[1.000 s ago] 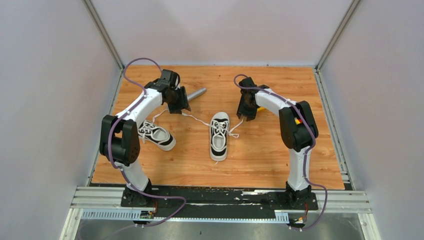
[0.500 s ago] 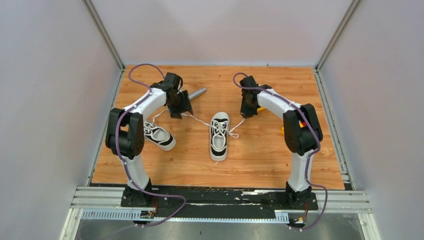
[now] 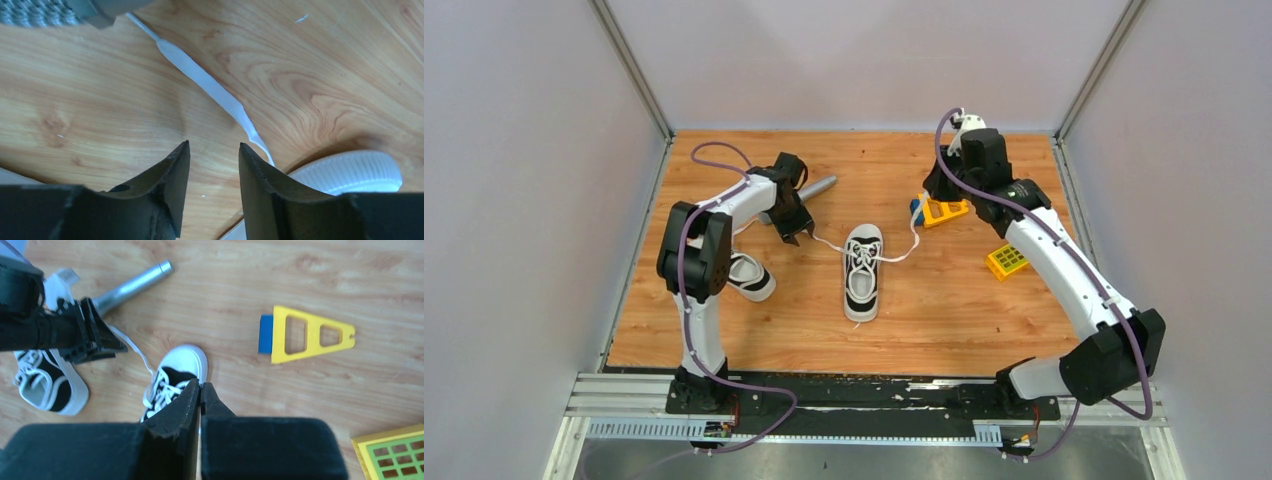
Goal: Tie the shoes
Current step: Cross the shoelace with the shoelace.
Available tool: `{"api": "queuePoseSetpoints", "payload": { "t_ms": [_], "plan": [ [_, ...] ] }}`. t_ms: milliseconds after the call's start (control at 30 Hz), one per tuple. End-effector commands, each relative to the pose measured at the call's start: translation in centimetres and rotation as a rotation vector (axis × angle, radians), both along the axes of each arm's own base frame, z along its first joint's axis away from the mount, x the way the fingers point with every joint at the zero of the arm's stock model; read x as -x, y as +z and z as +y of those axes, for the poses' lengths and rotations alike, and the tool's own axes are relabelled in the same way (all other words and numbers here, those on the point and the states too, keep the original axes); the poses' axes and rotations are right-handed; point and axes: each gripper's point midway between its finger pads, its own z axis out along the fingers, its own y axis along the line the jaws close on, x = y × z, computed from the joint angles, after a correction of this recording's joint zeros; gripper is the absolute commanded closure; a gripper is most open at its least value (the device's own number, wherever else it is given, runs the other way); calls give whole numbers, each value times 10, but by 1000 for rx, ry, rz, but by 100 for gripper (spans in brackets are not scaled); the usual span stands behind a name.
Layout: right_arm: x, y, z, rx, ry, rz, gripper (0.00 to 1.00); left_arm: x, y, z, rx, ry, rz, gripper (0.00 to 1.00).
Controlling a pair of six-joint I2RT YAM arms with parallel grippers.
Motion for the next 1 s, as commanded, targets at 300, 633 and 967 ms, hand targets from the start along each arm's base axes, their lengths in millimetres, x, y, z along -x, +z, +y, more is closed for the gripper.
{"api": "queuePoseSetpoints", "payload": {
  "t_ms": [300,633,967],
  "plan": [
    [27,-40,12,26,147,135,100,-35,0,-12,-36,165,-42,54],
    [26,-45,6,46,114,137,100,-23,16,-18,14,222,-6,50],
    [20,-47,6,63,118,125,100,-54,-9,-17,-68,208,-62,62]
  ]
}}
